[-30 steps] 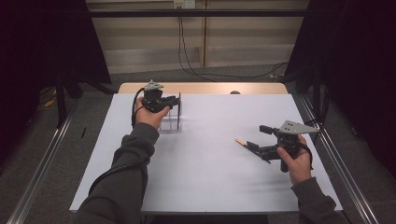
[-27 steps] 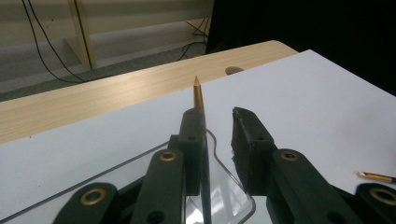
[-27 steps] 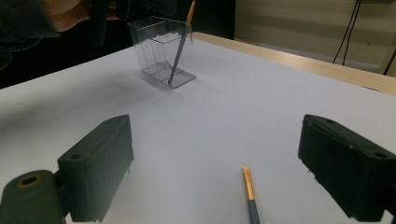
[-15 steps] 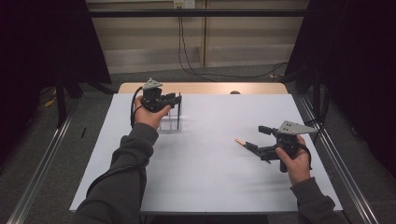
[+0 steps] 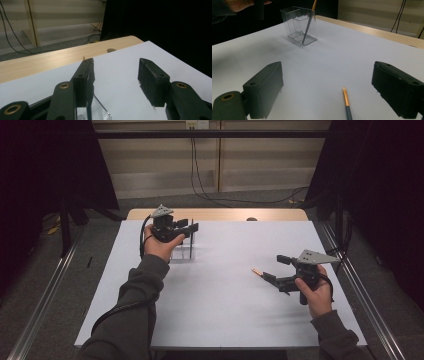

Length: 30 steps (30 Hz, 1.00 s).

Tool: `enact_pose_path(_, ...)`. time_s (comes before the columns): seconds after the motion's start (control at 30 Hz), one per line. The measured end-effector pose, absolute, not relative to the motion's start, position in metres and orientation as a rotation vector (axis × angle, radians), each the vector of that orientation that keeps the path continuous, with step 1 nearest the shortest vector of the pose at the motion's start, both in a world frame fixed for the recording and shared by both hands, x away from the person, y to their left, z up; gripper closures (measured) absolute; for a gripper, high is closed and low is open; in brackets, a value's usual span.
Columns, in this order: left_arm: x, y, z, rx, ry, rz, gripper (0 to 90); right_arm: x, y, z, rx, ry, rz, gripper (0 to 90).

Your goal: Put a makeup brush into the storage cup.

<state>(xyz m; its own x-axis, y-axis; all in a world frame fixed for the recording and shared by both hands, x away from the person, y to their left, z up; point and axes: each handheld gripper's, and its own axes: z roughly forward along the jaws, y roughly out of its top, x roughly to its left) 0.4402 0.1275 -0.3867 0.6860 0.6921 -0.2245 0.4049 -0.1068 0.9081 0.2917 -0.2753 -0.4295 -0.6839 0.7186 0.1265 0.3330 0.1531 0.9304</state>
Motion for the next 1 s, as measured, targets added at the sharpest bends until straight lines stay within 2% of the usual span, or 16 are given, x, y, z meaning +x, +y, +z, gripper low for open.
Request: enact_pose_path(1.0, 0.421, 0.119, -0.391, 1.698, 0.803, 0.271, 11.2, 0.292, -0.277, -0.43, 1.011, 2.087, 1.542, 9.5)
